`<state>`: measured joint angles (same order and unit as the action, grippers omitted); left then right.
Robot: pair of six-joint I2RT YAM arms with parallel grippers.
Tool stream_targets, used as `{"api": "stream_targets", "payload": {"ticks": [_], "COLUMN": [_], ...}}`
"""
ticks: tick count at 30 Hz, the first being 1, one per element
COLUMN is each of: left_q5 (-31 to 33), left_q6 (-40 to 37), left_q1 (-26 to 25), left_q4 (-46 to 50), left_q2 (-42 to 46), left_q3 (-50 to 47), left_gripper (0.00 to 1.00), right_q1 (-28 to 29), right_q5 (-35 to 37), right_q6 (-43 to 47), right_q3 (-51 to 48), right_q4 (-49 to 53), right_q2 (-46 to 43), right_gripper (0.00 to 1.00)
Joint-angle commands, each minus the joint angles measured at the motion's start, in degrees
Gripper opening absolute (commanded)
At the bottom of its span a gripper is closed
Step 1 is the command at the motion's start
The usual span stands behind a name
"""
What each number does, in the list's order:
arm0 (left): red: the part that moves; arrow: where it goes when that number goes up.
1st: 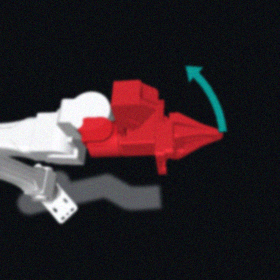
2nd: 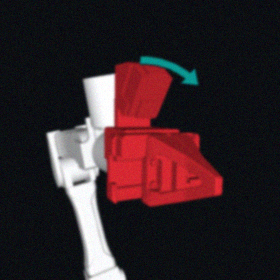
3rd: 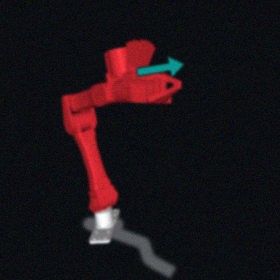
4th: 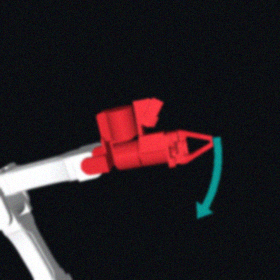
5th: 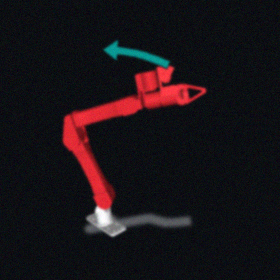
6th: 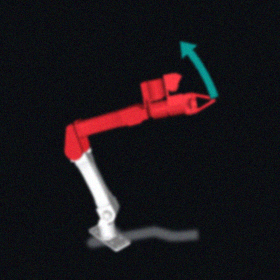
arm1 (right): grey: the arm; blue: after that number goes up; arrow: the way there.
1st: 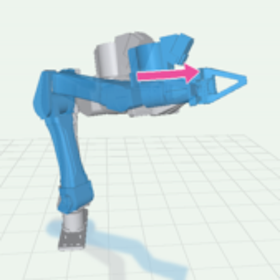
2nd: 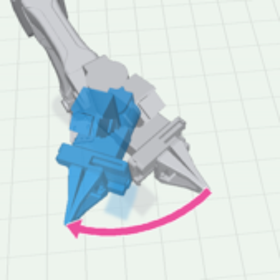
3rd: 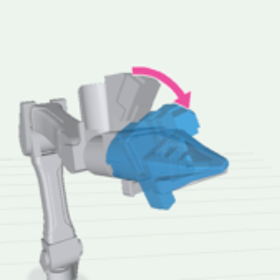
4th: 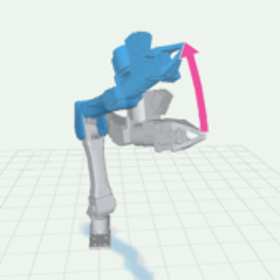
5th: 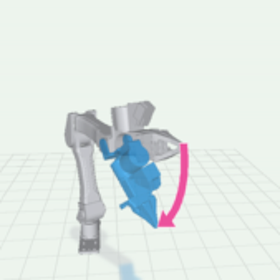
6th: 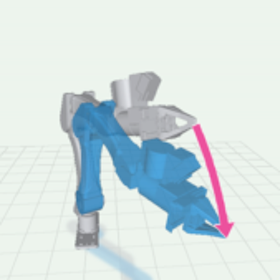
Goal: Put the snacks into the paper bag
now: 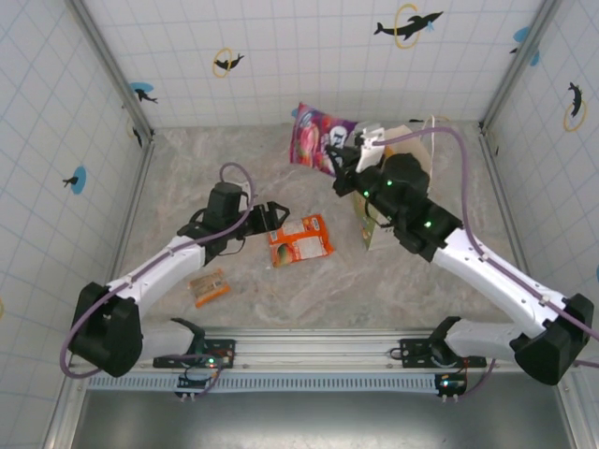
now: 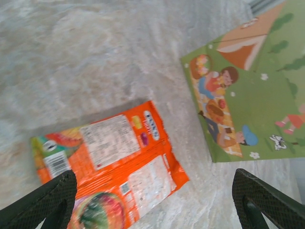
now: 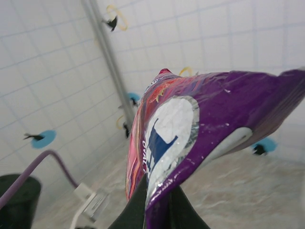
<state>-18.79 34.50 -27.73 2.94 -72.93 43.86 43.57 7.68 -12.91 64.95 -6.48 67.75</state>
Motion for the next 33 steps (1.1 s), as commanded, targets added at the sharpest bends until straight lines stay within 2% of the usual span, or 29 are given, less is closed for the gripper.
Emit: {"api": "stream_targets", "payload": {"ticks": [1, 12, 15, 20, 25, 33], "left_q5": [1.1, 1.4, 1.4, 1.2, 1.6, 2.2], "left_q6": [-3.1, -4.0, -4.1, -3.9, -4.0, -3.8], "left_q1": [-1.8, -3.0, -3.0, -3.1, -3.1, -3.1], "left_q4": [-3.5, -4.2, -4.4, -4.6, -4.5, -4.5], "left_q2": [-2.4, -5.5, -5.7, -6.2, -6.2, -5.6], "left_q3": [3.3, 4.7, 4.7, 4.8, 4.7, 3.9], "left_gripper": [0.86, 0.86, 0.86, 0.86, 0.86, 0.87], "right_q1": [-4.0, -20.4, -23.1, -25.4, -25.4, -25.4], "right_q5": [2.0, 2.7, 2.0, -2.3, -8.2, -9.5], "right_q6": [4.5, 3.1, 2.1, 0.6, 0.3, 0.9], "right_q3": [2.8, -4.4, -6.5, -8.1, -6.8, -6.6], "right_q4": [-1.0, -1.0, -0.6, 1.6, 5.7, 5.4], "right_q2": [-3.2, -11.1, -11.6, -9.4, -5.4, -2.1], "right_gripper": [0.09, 0.09, 0.09, 0.09, 0.1, 0.11]}}
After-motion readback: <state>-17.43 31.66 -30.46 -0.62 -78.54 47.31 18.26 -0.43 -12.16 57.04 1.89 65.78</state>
